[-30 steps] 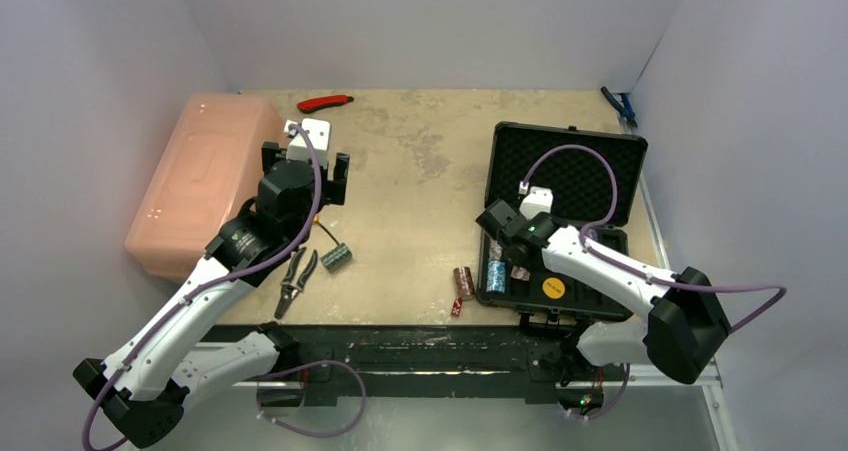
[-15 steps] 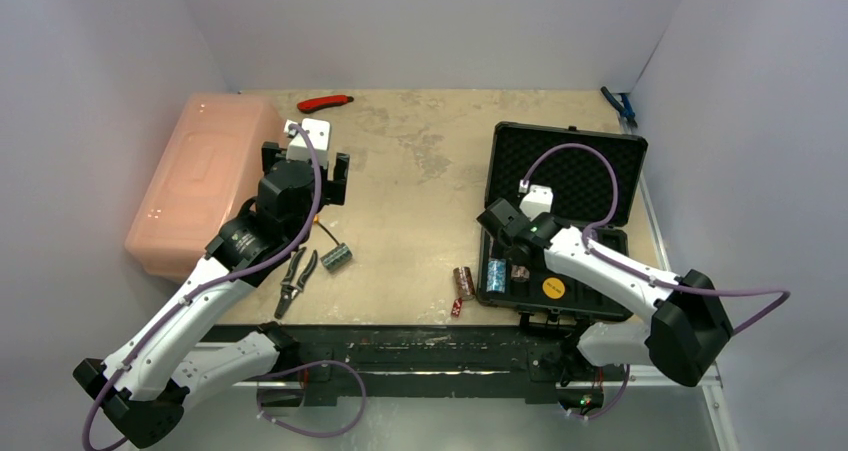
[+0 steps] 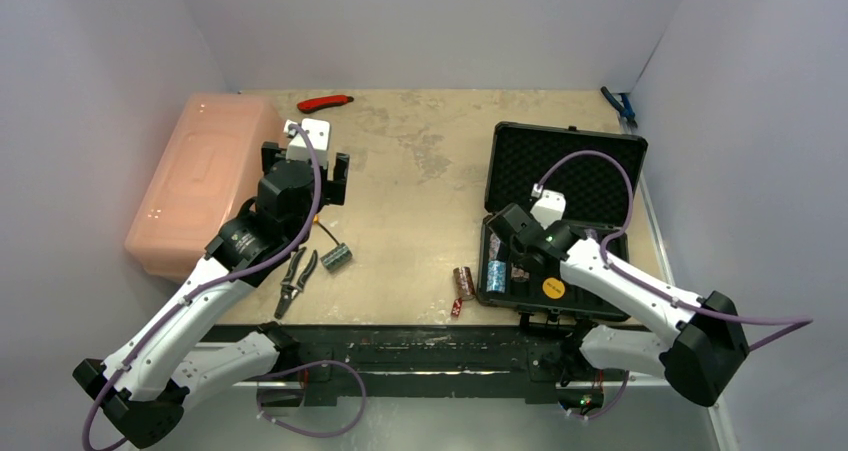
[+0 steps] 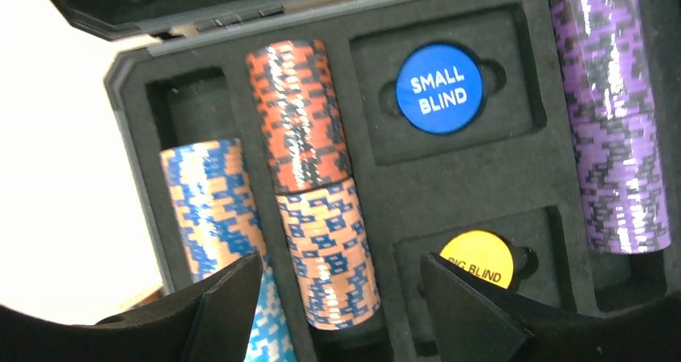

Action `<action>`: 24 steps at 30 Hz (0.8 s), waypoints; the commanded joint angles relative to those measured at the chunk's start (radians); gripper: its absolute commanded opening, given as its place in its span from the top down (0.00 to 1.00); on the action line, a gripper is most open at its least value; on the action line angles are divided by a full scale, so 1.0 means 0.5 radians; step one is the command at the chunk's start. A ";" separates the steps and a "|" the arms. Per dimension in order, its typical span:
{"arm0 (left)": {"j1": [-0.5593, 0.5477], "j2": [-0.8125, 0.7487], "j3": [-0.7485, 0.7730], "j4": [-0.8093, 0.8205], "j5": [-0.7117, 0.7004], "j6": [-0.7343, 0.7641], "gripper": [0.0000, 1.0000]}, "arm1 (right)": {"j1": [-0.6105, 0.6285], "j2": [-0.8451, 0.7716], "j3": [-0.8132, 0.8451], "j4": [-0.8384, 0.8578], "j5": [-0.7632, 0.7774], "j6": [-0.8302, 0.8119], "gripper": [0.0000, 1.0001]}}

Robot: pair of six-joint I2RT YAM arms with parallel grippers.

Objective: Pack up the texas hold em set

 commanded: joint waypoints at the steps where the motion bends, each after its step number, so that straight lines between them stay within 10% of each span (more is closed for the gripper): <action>1: -0.005 -0.035 -0.007 0.073 -0.030 0.045 0.16 | -0.002 -0.100 -0.121 -0.064 -0.131 0.192 0.25; 24: -0.005 -0.040 -0.004 0.069 -0.024 0.045 0.16 | -0.387 0.056 0.087 0.322 -0.176 -0.328 0.20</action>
